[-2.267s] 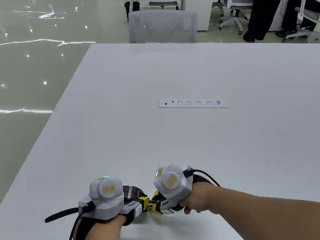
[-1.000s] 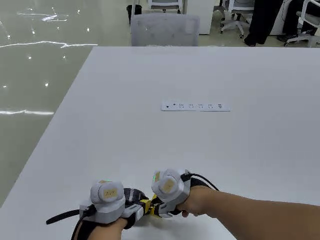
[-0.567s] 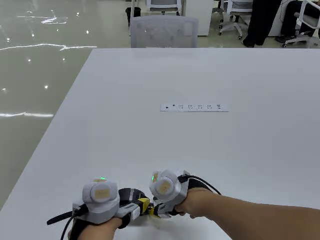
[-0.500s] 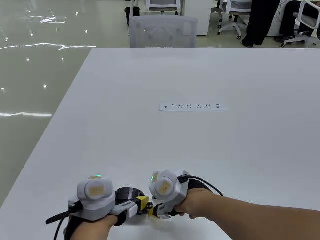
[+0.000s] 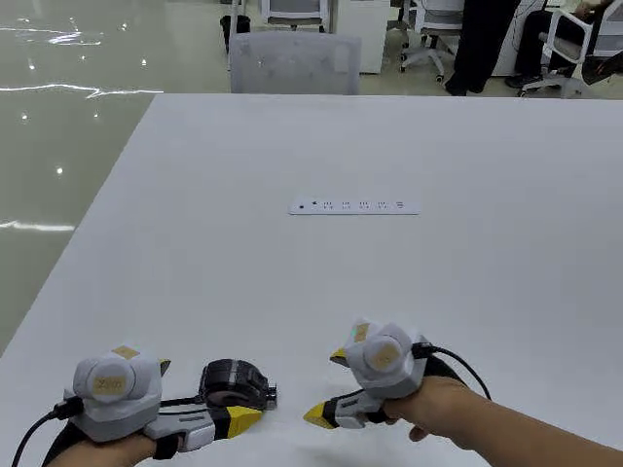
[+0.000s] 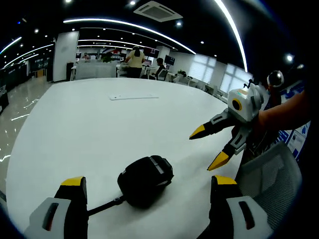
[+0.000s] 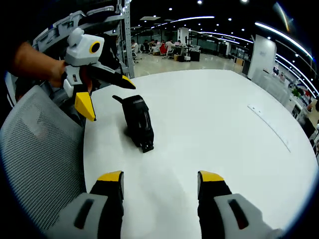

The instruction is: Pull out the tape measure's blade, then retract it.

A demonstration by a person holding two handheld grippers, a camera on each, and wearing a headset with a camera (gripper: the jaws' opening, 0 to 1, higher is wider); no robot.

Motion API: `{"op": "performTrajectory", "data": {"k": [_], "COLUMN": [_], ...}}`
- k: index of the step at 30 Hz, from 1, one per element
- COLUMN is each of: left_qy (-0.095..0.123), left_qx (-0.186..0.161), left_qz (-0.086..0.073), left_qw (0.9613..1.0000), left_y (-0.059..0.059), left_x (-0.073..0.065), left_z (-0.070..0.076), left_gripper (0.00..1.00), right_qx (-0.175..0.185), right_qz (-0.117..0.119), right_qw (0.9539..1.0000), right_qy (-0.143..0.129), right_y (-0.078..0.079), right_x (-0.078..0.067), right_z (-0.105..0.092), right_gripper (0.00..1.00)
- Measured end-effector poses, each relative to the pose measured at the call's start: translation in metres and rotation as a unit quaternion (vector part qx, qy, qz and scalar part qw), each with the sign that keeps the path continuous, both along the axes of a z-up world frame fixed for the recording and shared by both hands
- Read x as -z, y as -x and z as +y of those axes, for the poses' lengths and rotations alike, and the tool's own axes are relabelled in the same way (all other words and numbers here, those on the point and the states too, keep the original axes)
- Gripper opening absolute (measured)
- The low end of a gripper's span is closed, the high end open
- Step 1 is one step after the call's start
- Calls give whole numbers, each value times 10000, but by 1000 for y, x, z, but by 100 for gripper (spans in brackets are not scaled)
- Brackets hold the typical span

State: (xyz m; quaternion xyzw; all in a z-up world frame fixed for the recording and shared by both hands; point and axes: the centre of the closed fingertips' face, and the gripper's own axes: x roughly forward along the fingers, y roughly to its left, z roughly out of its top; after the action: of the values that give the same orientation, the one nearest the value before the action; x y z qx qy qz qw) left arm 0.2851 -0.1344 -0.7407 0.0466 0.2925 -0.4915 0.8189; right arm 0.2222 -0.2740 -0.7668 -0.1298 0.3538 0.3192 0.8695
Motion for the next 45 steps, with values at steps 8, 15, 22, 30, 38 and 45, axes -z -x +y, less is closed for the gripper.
{"op": "performTrajectory", "data": {"k": [8,15,22,30,38,45], "left_qy": [12,-133,-147,-247,-211,-208], "left_qx": [470,374,203,192,141,244], "left_qz": [-176,-192,-171,-334,-335,-275], "left_qw": [9987,9990,9995,9990,9991,9991], "left_y": [11,4,5,11,10,17], "left_x": [-5,-4,-6,-1,-10,-12], "left_z": [8,29,48,58,66,61], "left_gripper": [100,100,100,100,100,100], "right_qx": [427,737,1353,1378,1467,1547], "right_qz": [-128,-239,-356,-374,-297,-297], "right_qw": [9990,9970,9900,9897,9887,9875], "right_qy": [12,-84,-181,-68,-84,-86], "right_y": [32,63,88,112,123,122], "right_x": [-16,-26,-31,-21,-14,-12], "right_z": [-53,-86,-123,-144,-153,-157], "right_gripper": [72,81,90,95,99,99]}}
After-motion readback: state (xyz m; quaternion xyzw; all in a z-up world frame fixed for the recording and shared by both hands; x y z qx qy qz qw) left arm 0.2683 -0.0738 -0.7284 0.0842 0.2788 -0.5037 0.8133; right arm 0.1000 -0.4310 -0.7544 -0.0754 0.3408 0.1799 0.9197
